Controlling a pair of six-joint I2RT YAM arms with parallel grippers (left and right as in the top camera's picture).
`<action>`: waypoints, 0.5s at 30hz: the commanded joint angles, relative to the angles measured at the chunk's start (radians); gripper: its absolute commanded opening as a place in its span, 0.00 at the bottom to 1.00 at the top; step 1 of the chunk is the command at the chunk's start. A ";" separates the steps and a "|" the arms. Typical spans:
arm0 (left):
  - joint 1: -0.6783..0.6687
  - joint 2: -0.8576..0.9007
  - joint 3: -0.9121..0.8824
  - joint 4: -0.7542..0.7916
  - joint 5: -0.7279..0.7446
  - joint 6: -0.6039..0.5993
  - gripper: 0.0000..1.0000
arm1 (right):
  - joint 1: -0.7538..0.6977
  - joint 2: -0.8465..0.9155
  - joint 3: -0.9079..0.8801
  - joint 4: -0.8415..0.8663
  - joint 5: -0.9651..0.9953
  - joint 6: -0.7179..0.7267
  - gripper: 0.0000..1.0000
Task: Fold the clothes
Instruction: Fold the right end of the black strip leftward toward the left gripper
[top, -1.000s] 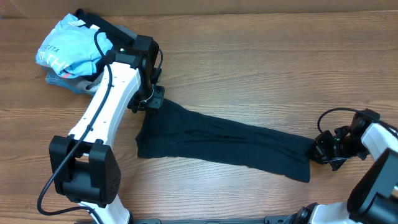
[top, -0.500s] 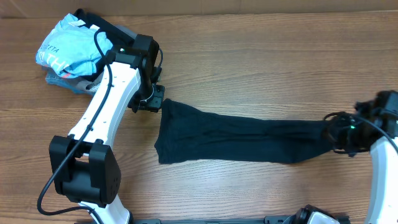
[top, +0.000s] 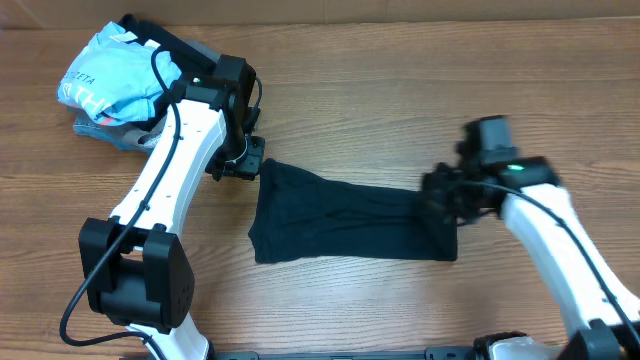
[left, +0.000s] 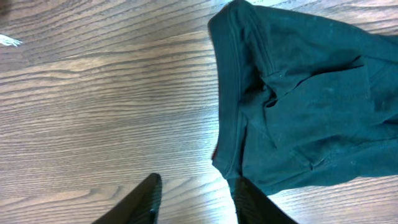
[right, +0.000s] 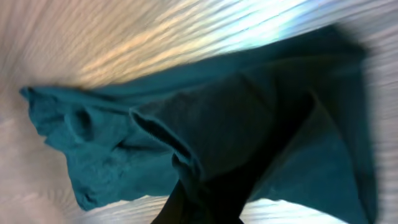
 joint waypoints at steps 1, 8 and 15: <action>0.005 -0.015 -0.006 0.007 0.011 0.020 0.43 | 0.102 0.059 0.011 0.042 0.011 0.112 0.04; 0.005 -0.015 -0.006 0.017 0.008 0.020 0.53 | 0.227 0.113 0.014 0.070 0.021 0.155 0.37; 0.005 -0.015 -0.012 0.030 0.013 0.019 0.75 | 0.191 0.041 0.030 0.006 0.099 0.099 0.49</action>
